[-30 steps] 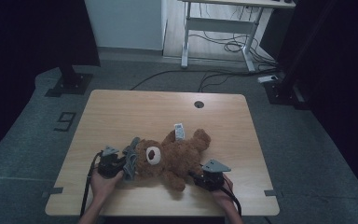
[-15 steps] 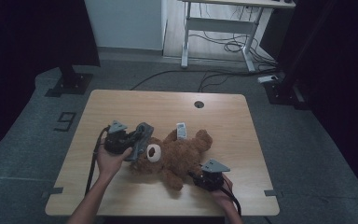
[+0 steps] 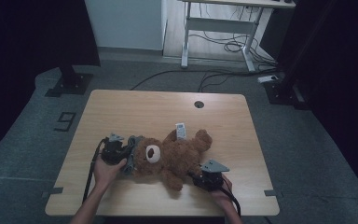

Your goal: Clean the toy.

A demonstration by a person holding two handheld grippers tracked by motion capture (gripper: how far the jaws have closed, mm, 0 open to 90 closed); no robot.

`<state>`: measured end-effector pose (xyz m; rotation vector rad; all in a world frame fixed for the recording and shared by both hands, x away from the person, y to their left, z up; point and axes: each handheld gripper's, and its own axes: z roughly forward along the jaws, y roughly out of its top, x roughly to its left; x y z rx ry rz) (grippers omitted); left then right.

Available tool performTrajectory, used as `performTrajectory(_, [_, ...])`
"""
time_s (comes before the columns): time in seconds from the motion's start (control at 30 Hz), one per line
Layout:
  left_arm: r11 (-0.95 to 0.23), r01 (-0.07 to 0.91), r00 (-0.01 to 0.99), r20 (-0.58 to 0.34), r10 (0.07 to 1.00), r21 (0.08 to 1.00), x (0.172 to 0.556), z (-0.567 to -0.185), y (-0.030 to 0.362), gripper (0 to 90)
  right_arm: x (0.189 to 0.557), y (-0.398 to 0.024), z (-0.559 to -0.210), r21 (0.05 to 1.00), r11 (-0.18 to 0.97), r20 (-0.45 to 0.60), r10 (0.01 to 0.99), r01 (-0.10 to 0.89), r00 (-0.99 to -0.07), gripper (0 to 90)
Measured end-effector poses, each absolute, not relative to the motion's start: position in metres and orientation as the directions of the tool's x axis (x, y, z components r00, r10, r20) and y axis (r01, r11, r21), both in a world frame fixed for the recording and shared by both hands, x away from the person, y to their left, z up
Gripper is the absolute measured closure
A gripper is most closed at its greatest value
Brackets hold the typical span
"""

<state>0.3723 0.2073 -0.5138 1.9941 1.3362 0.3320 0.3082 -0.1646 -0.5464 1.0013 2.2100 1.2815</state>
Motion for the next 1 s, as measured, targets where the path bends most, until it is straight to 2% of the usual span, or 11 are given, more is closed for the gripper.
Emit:
performTrajectory(0.1, [-0.202, 0.705, 0.443, -0.201, 0.874, 0.68, 0.366, -0.521, 0.212, 78.4, 0.308, -0.165, -0.546, 0.864, 0.324, 0.017, 0.746, 0.386, -0.666, 56.6])
performTrajectory(0.23, [-0.218, 0.68, 0.466, -0.184, 0.865, 0.7, 0.351, -0.515, 0.217, 78.0, 0.309, -0.165, -0.547, 0.862, 0.322, 0.019, 0.751, 0.392, -0.66, 56.6])
performTrajectory(0.37, [-0.133, 0.622, 0.475, -0.236, 0.848, 0.772, 0.332, -0.494, 0.234, 78.1, 0.308, -0.166, -0.547, 0.861, 0.325, 0.016, 0.751, 0.39, -0.661, 56.5])
performTrajectory(0.5, [-0.131, 0.558, 0.534, -0.233, 0.813, 0.819, 0.305, -0.475, 0.234, 78.2, 0.309, -0.166, -0.547, 0.862, 0.323, 0.019, 0.749, 0.391, -0.662, 56.5])
performTrajectory(0.67, [-0.17, 0.585, 0.57, -0.253, 0.782, 0.793, 0.299, -0.494, 0.214, 77.9, 0.309, -0.166, -0.547, 0.861, 0.324, 0.019, 0.749, 0.392, -0.662, 56.5])
performTrajectory(0.8, [-0.189, 0.619, 0.55, -0.249, 0.797, 0.762, 0.306, -0.516, 0.203, 77.7, 0.308, -0.165, -0.547, 0.86, 0.328, 0.017, 0.747, 0.391, -0.664, 56.5])
performTrajectory(1.0, [-0.191, 0.663, 0.511, -0.251, 0.822, 0.724, 0.318, -0.525, 0.209, 77.6, 0.309, -0.166, -0.547, 0.86, 0.324, 0.024, 0.746, 0.394, -0.666, 56.4])
